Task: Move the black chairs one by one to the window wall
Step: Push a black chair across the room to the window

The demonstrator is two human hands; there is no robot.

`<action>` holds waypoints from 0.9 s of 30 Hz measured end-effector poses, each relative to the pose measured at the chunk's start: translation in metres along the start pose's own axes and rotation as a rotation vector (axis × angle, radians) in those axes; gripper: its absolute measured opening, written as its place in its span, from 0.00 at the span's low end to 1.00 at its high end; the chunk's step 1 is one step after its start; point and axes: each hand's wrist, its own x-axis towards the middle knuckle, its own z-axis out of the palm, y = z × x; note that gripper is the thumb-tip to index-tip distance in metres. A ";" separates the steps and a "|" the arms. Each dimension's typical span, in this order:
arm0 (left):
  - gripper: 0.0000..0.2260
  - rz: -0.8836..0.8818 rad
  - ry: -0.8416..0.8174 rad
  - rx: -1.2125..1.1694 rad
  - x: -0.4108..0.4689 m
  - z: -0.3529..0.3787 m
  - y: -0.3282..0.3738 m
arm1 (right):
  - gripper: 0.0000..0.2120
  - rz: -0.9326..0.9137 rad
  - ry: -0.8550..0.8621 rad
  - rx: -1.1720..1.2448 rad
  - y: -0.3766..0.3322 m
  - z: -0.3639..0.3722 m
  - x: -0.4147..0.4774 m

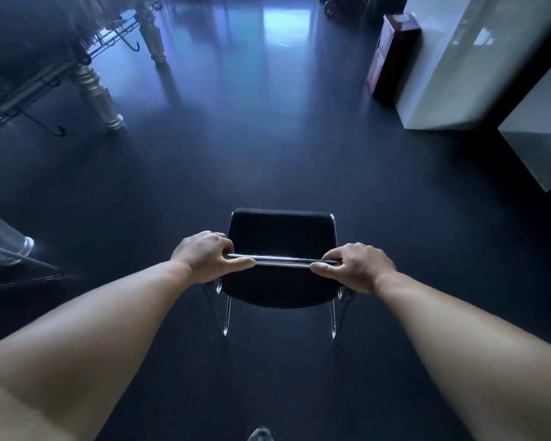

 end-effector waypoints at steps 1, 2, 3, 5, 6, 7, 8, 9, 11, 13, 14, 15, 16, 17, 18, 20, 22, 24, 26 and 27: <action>0.27 -0.003 0.011 0.017 0.004 -0.001 0.001 | 0.29 -0.002 0.023 -0.029 -0.002 -0.001 0.003; 0.27 -0.003 0.022 0.047 0.010 -0.002 0.001 | 0.29 -0.005 0.045 -0.058 -0.003 -0.002 0.007; 0.27 -0.001 0.030 0.069 0.015 -0.004 0.001 | 0.30 -0.005 0.061 -0.076 -0.003 -0.004 0.013; 0.30 0.001 0.051 0.081 0.027 -0.006 -0.001 | 0.31 -0.008 0.086 -0.082 0.001 -0.007 0.024; 0.32 0.003 0.073 0.088 0.035 -0.007 -0.003 | 0.31 -0.012 0.094 -0.087 0.003 -0.009 0.032; 0.33 0.009 0.097 0.093 0.041 -0.008 -0.005 | 0.31 -0.014 0.102 -0.091 0.004 -0.010 0.038; 0.33 0.018 0.117 0.099 0.046 -0.009 -0.008 | 0.31 -0.015 0.111 -0.100 0.004 -0.012 0.042; 0.34 0.020 0.133 0.102 0.051 -0.009 -0.011 | 0.30 -0.016 0.119 -0.112 0.002 -0.013 0.047; 0.35 0.026 0.159 0.112 0.065 -0.012 -0.019 | 0.30 -0.018 0.132 -0.118 -0.002 -0.017 0.060; 0.36 0.028 0.165 0.121 0.083 -0.016 -0.027 | 0.30 -0.016 0.136 -0.116 -0.005 -0.023 0.079; 0.35 0.031 0.171 0.122 0.093 -0.019 -0.031 | 0.30 -0.016 0.141 -0.114 -0.005 -0.026 0.089; 0.35 0.034 0.177 0.123 0.101 -0.022 -0.035 | 0.31 -0.014 0.141 -0.119 -0.006 -0.029 0.097; 0.35 0.042 0.187 0.126 0.112 -0.026 -0.039 | 0.31 -0.015 0.148 -0.125 -0.007 -0.033 0.108; 0.36 0.050 0.196 0.131 0.120 -0.029 -0.043 | 0.31 -0.017 0.151 -0.131 -0.009 -0.035 0.116; 0.38 0.062 0.208 0.135 0.131 -0.033 -0.048 | 0.32 -0.018 0.159 -0.132 -0.011 -0.040 0.127; 0.41 0.074 0.233 0.140 0.155 -0.039 -0.062 | 0.33 -0.008 0.163 -0.129 -0.015 -0.047 0.153; 0.41 0.088 0.245 0.140 0.169 -0.042 -0.068 | 0.34 0.001 0.164 -0.127 -0.015 -0.053 0.167; 0.40 0.091 0.244 0.136 0.191 -0.048 -0.077 | 0.37 0.004 0.164 -0.121 -0.016 -0.059 0.188; 0.41 0.087 0.237 0.140 0.211 -0.055 -0.084 | 0.40 0.009 0.162 -0.109 -0.018 -0.068 0.208; 0.41 0.084 0.235 0.140 0.222 -0.058 -0.088 | 0.41 0.011 0.163 -0.109 -0.020 -0.073 0.219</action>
